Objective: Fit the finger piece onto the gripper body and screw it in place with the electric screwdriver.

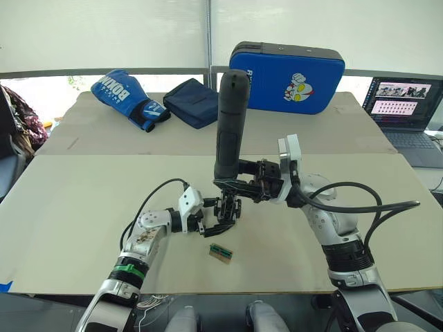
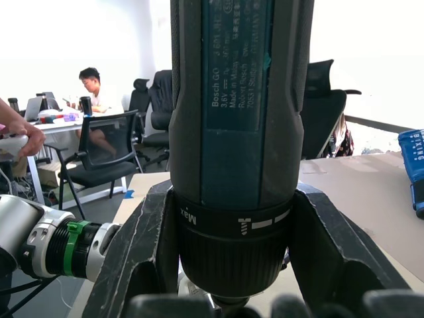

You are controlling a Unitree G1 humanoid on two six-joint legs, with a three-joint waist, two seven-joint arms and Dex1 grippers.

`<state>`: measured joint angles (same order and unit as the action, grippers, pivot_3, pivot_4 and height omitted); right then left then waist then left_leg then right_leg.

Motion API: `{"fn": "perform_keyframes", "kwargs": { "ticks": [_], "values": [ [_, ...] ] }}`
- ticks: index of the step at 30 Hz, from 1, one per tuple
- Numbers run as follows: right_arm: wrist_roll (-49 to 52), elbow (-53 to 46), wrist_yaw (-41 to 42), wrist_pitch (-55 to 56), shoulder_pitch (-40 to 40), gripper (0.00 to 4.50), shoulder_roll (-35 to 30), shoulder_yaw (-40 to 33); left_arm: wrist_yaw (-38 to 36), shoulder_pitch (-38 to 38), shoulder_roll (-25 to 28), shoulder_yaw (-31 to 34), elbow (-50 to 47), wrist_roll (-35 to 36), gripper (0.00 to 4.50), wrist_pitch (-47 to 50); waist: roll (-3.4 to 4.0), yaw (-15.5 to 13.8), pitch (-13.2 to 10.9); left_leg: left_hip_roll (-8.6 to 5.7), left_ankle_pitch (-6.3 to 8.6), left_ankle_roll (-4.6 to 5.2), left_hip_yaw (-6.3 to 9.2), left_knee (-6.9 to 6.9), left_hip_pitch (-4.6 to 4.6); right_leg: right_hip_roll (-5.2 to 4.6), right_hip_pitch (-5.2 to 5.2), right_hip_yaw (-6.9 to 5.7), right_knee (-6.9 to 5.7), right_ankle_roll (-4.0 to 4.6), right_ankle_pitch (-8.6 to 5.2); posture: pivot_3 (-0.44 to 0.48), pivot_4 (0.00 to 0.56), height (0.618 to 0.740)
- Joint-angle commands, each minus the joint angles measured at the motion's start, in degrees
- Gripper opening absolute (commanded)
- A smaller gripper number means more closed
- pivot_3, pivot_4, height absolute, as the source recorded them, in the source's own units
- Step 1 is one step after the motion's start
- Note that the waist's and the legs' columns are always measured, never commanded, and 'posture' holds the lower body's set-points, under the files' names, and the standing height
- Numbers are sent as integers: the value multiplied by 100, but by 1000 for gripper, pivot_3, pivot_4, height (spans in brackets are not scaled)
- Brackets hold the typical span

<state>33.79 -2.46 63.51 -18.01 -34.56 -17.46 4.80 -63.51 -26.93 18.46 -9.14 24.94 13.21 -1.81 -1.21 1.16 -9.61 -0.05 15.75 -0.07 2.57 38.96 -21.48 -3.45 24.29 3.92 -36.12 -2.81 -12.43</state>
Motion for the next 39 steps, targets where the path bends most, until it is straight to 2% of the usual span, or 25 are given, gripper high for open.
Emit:
{"fn": "perform_keyframes", "kwargs": {
  "ticks": [1, 9, 10, 12, 14, 39],
  "values": [
    [9, -254, -6, 105, -15, 1889, -1, -30, -108, -64, -43, -110, 86, -119, 4500, -169, 0, 0, 0, 0, 0, 0, 0, 0, 0, 0, 0, 0, 0, 0, 0, 0, 150, 740],
    [3, -329, -35, 74, 45, 1889, -11, -37, -156, -56, -175, -155, 135, -178, 4500, -177, 0, -22, 0, -1, 0, 0, -2, 1, 0, -1, -3, 0, 1, 0, 0, 0, 150, 740],
    [4, -339, -40, 68, 49, 1889, -9, -38, -152, -52, -178, -162, 136, -198, 3961, -154, 0, -23, 0, -1, 0, 0, -3, 1, 1, -1, -4, 0, 1, 0, 0, 0, 150, 740],
    [4, -352, -48, 62, 55, 1889, -7, -37, -174, -31, -169, -183, 139, -224, 3251, -137, 0, -23, 0, -1, 0, 0, -4, 1, 1, -1, -4, 0, 1, 0, 0, 0, 150, 740],
    [2, -354, -55, 57, 59, 1889, -5, -35, -206, -8, -138, -225, 144, -272, 2354, -154, 1, -25, 1, -2, 0, 0, -2, 1, 4, -1, -6, 0, 1, -1, 0, 0, 150, 740],
    [-510, -72, -218, 96, 337, 1889, -200, 299, -7, -54, -204, -188, 401, -473, 2302, -487, 4, -34, 29, -2, 0, 0, -15, 1, 28, -1, -31, -1, 1, -2, -1, 0, 150, 740]
  ]
}}
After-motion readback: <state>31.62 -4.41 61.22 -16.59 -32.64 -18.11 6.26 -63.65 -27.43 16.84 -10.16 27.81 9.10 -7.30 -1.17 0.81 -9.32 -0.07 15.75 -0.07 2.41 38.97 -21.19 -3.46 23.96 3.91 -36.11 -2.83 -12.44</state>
